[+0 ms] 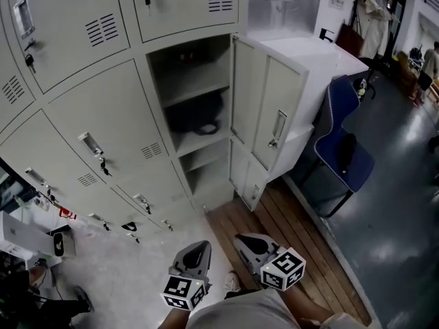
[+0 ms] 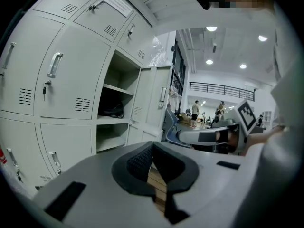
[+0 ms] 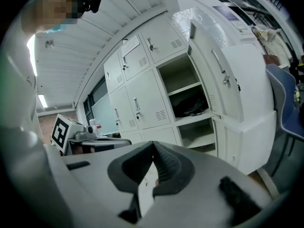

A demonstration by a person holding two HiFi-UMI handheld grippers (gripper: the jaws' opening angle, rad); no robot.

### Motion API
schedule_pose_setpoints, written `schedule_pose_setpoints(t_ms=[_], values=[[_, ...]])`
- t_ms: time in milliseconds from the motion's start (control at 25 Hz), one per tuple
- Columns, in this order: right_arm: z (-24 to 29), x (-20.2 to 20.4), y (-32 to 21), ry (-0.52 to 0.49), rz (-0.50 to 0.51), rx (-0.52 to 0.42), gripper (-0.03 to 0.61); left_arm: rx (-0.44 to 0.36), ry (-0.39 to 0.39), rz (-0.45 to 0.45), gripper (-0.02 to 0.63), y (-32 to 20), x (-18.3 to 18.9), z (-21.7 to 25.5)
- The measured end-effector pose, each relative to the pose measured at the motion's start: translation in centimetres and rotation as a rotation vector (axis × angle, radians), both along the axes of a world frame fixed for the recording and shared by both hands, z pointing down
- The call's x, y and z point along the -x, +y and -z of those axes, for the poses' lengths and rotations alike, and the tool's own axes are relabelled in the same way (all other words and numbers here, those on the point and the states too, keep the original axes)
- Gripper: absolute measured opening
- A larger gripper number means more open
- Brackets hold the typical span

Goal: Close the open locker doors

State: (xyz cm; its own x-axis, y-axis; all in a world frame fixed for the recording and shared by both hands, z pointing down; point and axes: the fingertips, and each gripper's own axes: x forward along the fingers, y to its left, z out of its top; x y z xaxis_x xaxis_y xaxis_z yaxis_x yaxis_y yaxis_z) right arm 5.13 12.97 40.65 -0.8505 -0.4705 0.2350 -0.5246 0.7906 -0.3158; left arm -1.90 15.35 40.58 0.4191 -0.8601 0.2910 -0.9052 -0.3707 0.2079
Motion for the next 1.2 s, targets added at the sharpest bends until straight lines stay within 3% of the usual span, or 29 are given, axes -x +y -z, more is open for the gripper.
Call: schedule_pose_setpoints(t_ms=[600, 1000, 1200], values=[[0.6, -2.8, -5.9, -0.06, -0.016, 0.001, 0.028, 0.011, -0.077, 0.005, 0.014, -4.4, -1.8, 0.6], [1.4, -3.4, -7.7, -0.035, -0.086, -0.015, 0.028, -0.019, -0.042, -0.042, 0.014, -6.8, -1.5, 2.0], [2.2, -5.0, -10.1, -0.016, -0.18, -0.031, 0.028, -0.048, -0.031, -0.098, 0.014, -9.7, -1.6, 2.9]])
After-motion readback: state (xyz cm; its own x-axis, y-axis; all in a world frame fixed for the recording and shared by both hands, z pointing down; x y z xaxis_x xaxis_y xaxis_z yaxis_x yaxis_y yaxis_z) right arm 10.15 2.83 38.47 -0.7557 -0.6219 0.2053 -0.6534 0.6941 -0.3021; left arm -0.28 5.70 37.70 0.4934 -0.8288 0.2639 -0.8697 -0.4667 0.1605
